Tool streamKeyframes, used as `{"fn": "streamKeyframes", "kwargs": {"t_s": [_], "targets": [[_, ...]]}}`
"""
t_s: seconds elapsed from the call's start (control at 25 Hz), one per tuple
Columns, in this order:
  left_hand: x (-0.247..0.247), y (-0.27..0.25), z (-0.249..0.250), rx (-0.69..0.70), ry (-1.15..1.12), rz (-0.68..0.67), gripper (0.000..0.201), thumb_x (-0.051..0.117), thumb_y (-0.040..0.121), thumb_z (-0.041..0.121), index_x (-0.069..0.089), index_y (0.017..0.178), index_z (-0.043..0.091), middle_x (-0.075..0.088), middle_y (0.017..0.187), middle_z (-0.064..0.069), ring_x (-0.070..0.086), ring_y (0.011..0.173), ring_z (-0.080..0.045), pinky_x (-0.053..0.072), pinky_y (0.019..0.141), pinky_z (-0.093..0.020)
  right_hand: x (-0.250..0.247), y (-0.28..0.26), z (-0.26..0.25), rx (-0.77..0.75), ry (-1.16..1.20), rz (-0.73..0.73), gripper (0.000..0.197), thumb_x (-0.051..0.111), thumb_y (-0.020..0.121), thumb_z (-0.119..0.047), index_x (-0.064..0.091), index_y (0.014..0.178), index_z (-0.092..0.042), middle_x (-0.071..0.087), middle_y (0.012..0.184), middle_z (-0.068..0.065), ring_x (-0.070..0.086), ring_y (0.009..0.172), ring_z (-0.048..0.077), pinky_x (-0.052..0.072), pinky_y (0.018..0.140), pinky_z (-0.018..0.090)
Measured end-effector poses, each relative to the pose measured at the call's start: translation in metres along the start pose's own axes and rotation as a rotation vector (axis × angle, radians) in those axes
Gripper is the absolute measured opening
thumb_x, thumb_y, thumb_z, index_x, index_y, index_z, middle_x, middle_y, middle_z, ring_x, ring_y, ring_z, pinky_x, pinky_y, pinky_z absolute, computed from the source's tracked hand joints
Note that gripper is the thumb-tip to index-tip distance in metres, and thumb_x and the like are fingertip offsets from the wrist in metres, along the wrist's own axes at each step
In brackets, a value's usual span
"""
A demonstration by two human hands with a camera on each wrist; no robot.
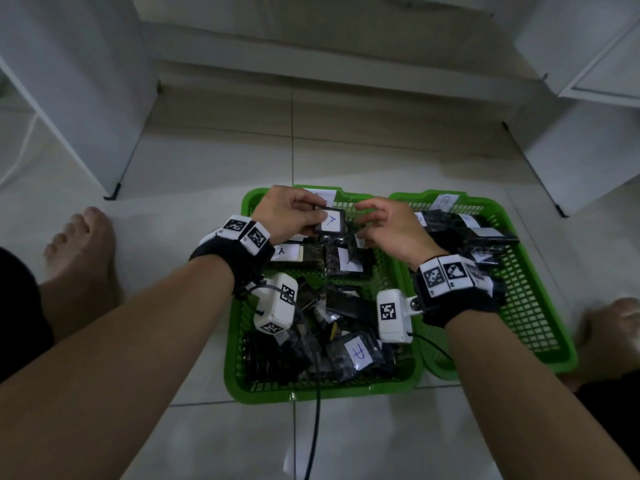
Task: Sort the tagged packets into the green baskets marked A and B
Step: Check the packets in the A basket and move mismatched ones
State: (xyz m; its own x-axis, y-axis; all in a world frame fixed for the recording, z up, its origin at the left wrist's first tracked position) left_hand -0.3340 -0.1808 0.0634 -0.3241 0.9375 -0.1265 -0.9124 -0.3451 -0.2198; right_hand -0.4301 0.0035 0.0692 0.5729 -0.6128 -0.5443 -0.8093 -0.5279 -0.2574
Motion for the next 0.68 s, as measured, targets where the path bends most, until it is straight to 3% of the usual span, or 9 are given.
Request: {"fn": "streamKeyframes", "kwargs": {"t_s": [0.08,0.16,0.28,0.36,0.48,0.56,0.68], "targets": [[0.013,0.002,0.002,0.018,0.033,-0.013,0.025,0.076,0.084,0.005,0.072,0.108,0.001,0.076,0.092,-0.017,0.073,0.08,-0.029,0.062,0.08,-0.04,0.007,-0.007,-0.007,-0.045,0.104,-0.048,0.065,0.076,0.082,0.005,0.058,0.139,-0.021,0.072,0.11,0.002,0.074,0.09,0.017,0.063,0.076,0.03],[0.019,0.006,0.0,0.014,0.043,-0.024,0.024,0.077,0.083,0.007,0.073,0.107,0.003,0.076,0.091,-0.015,0.074,0.085,-0.033,0.06,0.084,-0.046,0.011,-0.006,-0.011,-0.125,0.058,-0.03,0.067,0.084,0.076,-0.001,0.062,0.136,-0.018,0.073,0.113,0.003,0.073,0.09,0.015,0.063,0.078,0.03],[0.029,0.016,-0.002,0.025,0.155,-0.063,0.022,0.067,0.092,0.013,0.071,0.113,0.009,0.075,0.101,-0.008,0.072,0.092,-0.03,0.058,0.088,-0.043,-0.002,-0.001,-0.005,-0.119,-0.064,0.099,0.054,0.09,0.068,-0.005,0.071,0.117,-0.015,0.074,0.108,0.002,0.072,0.093,0.016,0.062,0.084,0.04],[0.037,0.019,-0.004,0.135,0.612,-0.137,0.031,0.054,0.095,0.016,0.068,0.123,0.017,0.067,0.12,-0.001,0.065,0.105,-0.022,0.051,0.092,-0.031,-0.018,0.003,0.004,-0.047,-0.071,0.205,0.049,0.091,0.066,-0.005,0.072,0.11,-0.017,0.073,0.103,0.001,0.072,0.09,0.018,0.062,0.081,0.042],[0.055,0.022,-0.016,0.27,1.118,-0.394,0.045,0.048,0.094,0.007,0.057,0.138,0.01,0.045,0.151,-0.008,0.047,0.134,-0.027,0.038,0.111,-0.035,-0.03,0.001,0.018,0.027,-0.02,0.216,0.054,0.092,0.067,-0.007,0.071,0.115,-0.015,0.073,0.106,0.001,0.071,0.095,0.016,0.061,0.087,0.039],[0.058,0.031,-0.025,0.236,1.236,-0.46,0.05,0.05,0.09,0.009,0.055,0.14,0.012,0.044,0.151,-0.008,0.047,0.134,-0.031,0.04,0.11,-0.042,-0.029,-0.002,0.026,0.036,0.006,0.189,0.056,0.092,0.068,-0.008,0.07,0.119,-0.013,0.074,0.111,0.002,0.07,0.099,0.015,0.058,0.095,0.036],[0.06,0.04,-0.027,0.205,1.301,-0.48,0.038,0.052,0.087,0.022,0.065,0.123,0.017,0.056,0.131,-0.007,0.059,0.111,-0.03,0.052,0.092,-0.042,-0.026,-0.004,0.034,0.012,0.065,0.196,0.057,0.091,0.069,-0.008,0.069,0.122,-0.011,0.074,0.114,0.004,0.071,0.101,0.015,0.056,0.098,0.036]]}}
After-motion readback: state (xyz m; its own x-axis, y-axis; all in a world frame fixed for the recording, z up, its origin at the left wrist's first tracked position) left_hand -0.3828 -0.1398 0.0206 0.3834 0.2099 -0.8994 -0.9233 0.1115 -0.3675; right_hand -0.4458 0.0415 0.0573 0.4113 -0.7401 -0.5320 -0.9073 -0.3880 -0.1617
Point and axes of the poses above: each hand's wrist, its own y-axis towards the middle knuckle, its own x-axis out of the palm, z = x × y, the point moved 3 cm from there along y, towards the middle knuckle
